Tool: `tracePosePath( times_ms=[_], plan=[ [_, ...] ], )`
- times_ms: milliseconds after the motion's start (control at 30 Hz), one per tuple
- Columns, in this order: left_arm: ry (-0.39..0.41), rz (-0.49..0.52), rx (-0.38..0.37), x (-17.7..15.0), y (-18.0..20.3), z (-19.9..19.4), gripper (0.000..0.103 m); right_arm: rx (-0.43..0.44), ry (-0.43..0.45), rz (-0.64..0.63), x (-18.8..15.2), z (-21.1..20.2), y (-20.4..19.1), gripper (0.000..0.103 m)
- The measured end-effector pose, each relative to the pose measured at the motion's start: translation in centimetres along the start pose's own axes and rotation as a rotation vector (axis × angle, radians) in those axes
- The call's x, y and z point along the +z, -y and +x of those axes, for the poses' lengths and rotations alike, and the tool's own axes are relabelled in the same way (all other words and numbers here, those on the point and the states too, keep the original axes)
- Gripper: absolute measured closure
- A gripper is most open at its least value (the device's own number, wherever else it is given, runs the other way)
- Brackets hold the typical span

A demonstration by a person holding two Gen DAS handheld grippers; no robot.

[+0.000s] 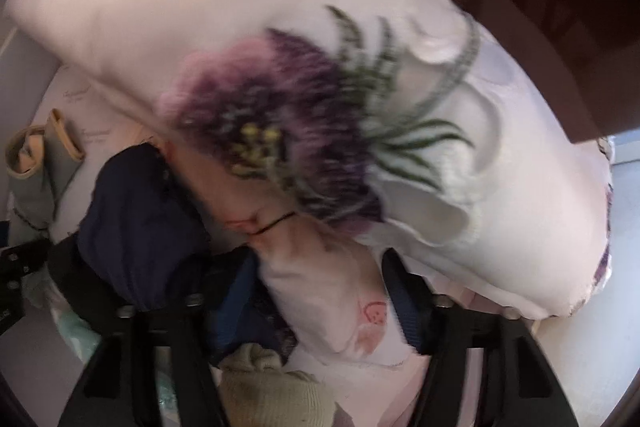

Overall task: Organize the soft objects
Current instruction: 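Lift the grey bundle with the left tool while the right tool grasps the pink printed bundle, then lift the pink printed bundle with the right tool while the left tool holds the grey bundle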

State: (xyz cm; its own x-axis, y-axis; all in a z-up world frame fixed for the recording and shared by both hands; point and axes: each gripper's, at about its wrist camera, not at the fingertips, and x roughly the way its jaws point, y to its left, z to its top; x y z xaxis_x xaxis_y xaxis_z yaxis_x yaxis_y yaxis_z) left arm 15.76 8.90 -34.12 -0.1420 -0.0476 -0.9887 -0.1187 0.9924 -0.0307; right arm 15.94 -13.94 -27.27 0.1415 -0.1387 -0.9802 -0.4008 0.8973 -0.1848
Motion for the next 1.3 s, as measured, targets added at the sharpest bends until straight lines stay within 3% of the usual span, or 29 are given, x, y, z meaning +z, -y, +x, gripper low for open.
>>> tracePosePath(
  times_ms=[67,267,367,567,767,867,1133,1300],
  plan=[
    [0.000,0.000,0.000,0.0,0.0,0.0,0.074,0.018,-0.021,0.002,0.1,-0.2,-1.0,0.063],
    [0.003,0.002,-0.001,0.0,-0.1,-0.1,0.074,0.081,-0.098,0.082,-0.6,-1.3,-0.2,0.068],
    [0.003,0.004,-0.002,0.0,0.0,0.0,0.074,0.061,-0.135,0.136,-1.7,-2.2,1.0,0.069],
    [0.004,0.009,-0.003,0.0,0.2,-0.1,0.074,0.072,-0.197,0.368,-3.7,-3.3,5.1,0.070],
    [0.000,0.015,-0.020,0.0,0.4,0.0,0.074,0.138,-0.210,0.582,-5.3,-1.3,8.4,0.070],
    [0.000,0.020,-0.015,0.1,0.5,0.0,0.074,0.118,-0.242,0.586,-5.7,0.3,8.6,0.070],
    [0.007,0.037,0.006,0.2,0.9,-0.1,0.073,0.105,-0.267,0.592,-2.1,2.4,7.1,0.065],
    [0.009,0.038,0.008,0.0,1.2,-0.3,0.073,0.129,-0.274,0.640,-3.8,2.4,8.2,0.064]
  ],
)
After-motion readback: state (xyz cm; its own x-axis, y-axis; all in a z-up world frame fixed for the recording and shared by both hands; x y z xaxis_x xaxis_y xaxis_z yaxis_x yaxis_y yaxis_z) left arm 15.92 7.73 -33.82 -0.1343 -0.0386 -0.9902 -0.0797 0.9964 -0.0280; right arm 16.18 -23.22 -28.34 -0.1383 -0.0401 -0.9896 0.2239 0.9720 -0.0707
